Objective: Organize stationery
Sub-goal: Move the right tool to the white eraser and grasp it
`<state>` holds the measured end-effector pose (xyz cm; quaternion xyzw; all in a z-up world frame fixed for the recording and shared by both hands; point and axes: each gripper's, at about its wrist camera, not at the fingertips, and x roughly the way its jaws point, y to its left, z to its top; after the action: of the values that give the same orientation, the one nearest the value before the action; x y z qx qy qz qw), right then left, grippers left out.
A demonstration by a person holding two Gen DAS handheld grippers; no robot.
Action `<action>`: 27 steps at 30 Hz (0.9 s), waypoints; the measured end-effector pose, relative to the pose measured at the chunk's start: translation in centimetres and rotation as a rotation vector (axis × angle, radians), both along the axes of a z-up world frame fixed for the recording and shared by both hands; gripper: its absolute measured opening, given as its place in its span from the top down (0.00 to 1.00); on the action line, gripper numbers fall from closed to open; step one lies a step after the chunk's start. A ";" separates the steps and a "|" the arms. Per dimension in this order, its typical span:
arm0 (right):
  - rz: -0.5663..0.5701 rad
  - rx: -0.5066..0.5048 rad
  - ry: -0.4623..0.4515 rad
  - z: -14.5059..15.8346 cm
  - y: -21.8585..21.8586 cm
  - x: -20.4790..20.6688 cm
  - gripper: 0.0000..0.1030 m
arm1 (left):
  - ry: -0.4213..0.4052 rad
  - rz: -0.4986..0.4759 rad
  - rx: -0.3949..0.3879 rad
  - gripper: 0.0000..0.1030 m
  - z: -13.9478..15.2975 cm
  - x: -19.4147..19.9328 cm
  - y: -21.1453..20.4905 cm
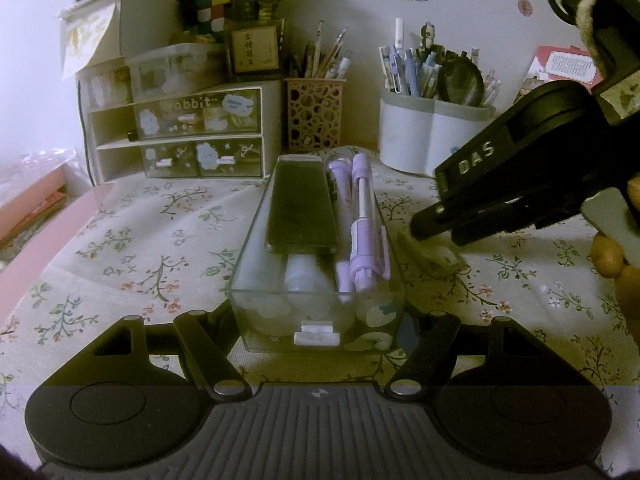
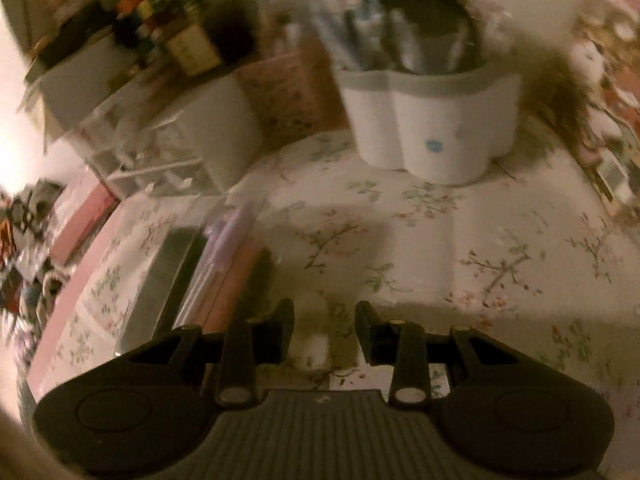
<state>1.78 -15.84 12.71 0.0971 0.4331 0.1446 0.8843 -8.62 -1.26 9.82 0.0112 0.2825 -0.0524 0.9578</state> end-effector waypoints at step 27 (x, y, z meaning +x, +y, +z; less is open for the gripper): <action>0.000 -0.033 -0.004 0.4 -0.1 -1.1 0.70 | 0.000 0.000 0.000 0.30 0.1 0.0 0.0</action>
<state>0.64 -15.98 13.14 0.0823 0.4337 0.1377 0.8867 -8.63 -1.26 9.89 0.0110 0.2828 -0.0525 0.9577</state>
